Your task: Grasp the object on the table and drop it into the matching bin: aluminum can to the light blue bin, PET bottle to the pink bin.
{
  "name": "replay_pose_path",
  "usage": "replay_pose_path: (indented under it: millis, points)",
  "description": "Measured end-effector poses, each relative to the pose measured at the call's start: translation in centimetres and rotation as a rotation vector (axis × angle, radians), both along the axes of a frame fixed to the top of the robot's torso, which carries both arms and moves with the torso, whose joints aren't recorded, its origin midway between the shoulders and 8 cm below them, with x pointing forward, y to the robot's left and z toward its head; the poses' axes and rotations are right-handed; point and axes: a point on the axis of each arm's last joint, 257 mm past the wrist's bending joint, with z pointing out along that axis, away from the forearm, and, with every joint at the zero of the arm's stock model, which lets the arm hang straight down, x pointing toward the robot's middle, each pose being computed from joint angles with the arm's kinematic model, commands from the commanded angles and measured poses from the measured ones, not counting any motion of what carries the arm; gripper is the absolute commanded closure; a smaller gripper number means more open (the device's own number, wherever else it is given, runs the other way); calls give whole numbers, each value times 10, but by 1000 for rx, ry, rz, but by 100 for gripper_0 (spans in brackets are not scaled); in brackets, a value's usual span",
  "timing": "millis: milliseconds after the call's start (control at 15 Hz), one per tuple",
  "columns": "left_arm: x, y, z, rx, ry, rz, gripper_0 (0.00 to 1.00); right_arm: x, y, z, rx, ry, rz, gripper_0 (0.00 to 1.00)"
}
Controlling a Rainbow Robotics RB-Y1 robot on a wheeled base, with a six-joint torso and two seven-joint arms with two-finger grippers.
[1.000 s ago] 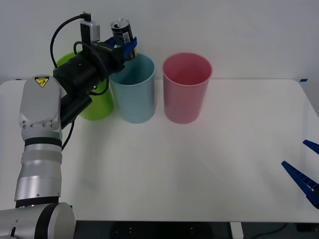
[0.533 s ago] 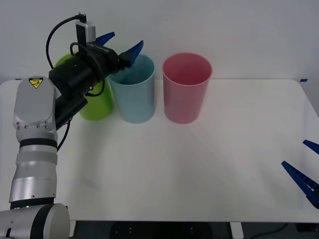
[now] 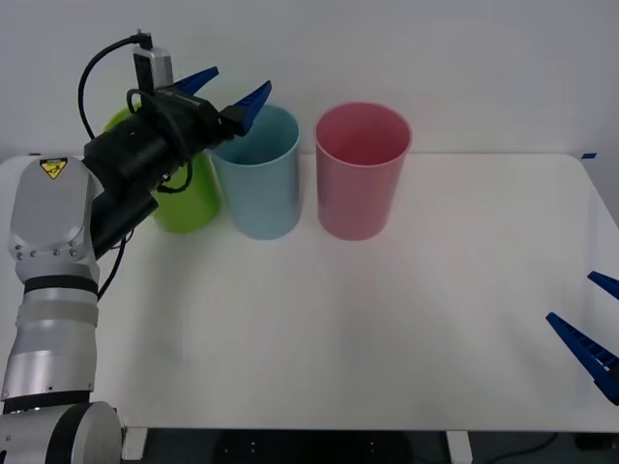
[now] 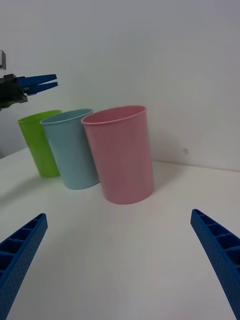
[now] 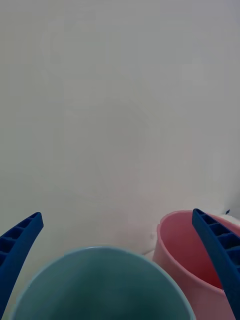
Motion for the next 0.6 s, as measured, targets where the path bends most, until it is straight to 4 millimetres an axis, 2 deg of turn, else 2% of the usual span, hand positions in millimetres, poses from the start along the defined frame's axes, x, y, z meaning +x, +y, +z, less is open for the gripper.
replay_pose_path:
  millis: [133,333,600]
  points:
    - [-7,10,-3,-10,4,-19,0,0,0,0,0,0,0,0]
    - [-28,30,-6,-6,-11,-38,0,0,0,0,0,0,0,0]
    - [-67,72,-15,1,-27,-28,0,0,0,0,0,0,0,0]
